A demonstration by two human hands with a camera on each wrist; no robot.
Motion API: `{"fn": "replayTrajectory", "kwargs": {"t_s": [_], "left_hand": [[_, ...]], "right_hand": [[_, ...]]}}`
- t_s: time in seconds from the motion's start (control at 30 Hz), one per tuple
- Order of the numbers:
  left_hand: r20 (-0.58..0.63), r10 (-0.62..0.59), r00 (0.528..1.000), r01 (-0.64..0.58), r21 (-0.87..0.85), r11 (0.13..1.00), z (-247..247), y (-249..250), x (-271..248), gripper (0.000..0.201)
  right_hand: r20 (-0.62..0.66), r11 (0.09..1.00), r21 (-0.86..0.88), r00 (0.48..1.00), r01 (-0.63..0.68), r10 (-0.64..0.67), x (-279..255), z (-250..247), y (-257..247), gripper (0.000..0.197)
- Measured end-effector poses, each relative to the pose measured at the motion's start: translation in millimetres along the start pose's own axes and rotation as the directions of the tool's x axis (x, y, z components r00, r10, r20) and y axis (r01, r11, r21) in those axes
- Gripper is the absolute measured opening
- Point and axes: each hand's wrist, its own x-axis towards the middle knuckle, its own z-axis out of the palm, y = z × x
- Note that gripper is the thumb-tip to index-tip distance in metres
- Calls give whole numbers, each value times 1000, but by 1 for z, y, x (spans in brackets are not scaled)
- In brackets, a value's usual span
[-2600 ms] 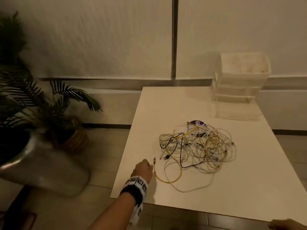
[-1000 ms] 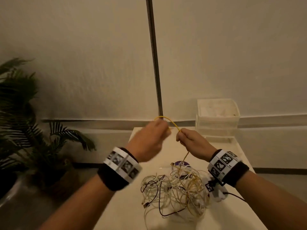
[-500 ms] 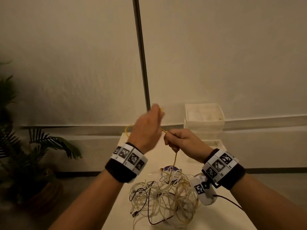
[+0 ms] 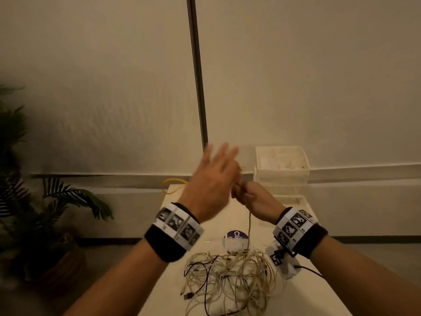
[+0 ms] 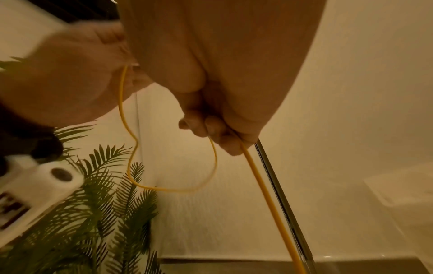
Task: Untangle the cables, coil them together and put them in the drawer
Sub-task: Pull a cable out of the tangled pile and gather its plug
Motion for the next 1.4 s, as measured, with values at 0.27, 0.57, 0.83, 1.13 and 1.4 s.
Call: {"fn": "replayTrajectory", "kwargs": {"t_s": [0.27,0.57,0.83,1.13,1.4], "left_hand": [[71,-167,983,181,-282,942,4,24,9,12],[-294,-571,767,486,-315,815,-30,-45,18,20],[11,-139,990,139,-23,990,-11,11,-13,37],[-21,-251,968,221,-405,887,-5,20,-27,16],[-129,-334,934,159,-688,709,-42,26,-40,20]], "right_hand": [[30,988,140,998,-63,59,-6,-21,-27,34],[102,906,361,975,-222,198,-58,3,17,33],[103,778,551,950,-301,294,-57,8,-3,34],[190,735,623,964,-266,188,-81,0,-40,29],[252,885,449,968,-123,7,-161,14,-41,23]]}}
